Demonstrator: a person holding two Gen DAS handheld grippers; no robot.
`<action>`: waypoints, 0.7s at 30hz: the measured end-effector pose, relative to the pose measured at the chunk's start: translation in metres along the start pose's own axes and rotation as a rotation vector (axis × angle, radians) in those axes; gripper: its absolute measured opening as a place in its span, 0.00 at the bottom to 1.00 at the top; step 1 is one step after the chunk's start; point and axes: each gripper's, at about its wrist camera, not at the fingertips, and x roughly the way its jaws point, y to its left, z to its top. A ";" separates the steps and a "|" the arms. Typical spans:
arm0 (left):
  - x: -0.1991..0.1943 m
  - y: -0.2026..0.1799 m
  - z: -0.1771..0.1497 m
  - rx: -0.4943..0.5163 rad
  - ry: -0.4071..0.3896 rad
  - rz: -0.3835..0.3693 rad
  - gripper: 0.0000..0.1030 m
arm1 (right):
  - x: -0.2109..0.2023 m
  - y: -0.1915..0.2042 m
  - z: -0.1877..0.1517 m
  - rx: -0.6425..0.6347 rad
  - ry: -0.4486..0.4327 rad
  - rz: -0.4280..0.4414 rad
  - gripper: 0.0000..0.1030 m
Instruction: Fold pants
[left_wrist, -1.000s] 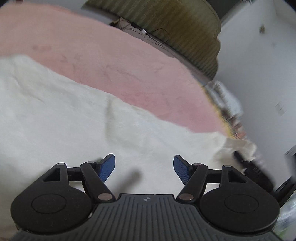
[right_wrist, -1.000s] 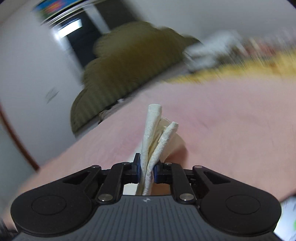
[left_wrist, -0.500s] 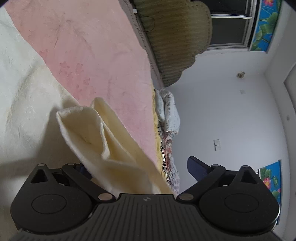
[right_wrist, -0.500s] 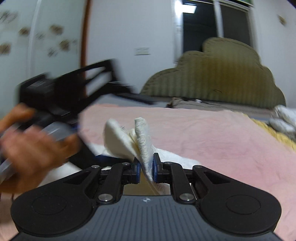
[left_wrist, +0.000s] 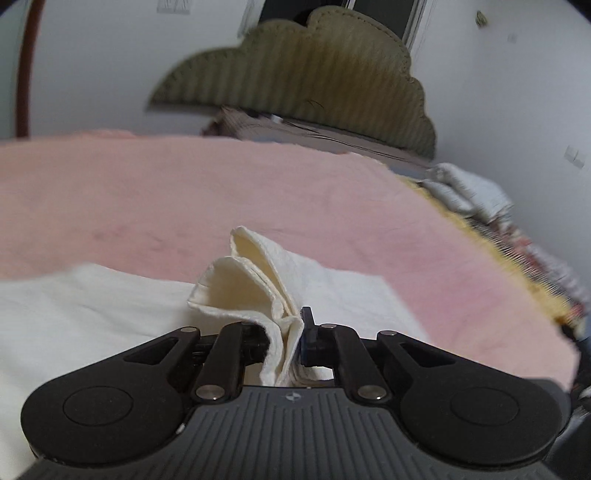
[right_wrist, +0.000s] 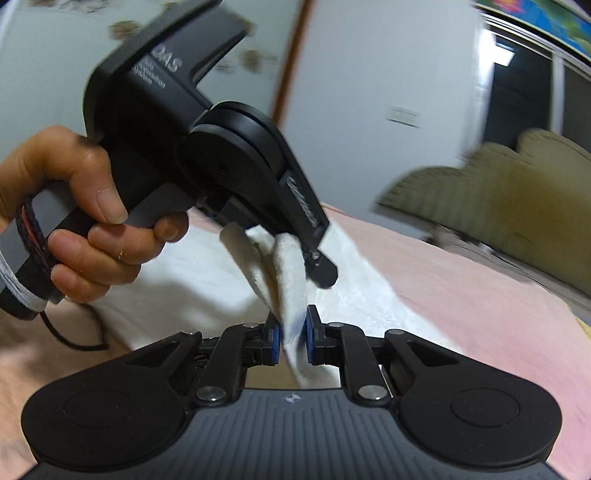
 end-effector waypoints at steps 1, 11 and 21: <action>-0.003 0.006 -0.003 0.012 0.005 0.032 0.12 | 0.007 0.009 0.002 -0.022 0.002 0.022 0.13; 0.000 0.077 -0.044 -0.041 0.057 0.202 0.45 | 0.046 0.046 0.002 -0.048 0.176 0.141 0.22; -0.045 0.089 -0.059 -0.181 -0.027 0.363 0.50 | 0.029 0.002 -0.005 0.178 0.164 0.019 0.22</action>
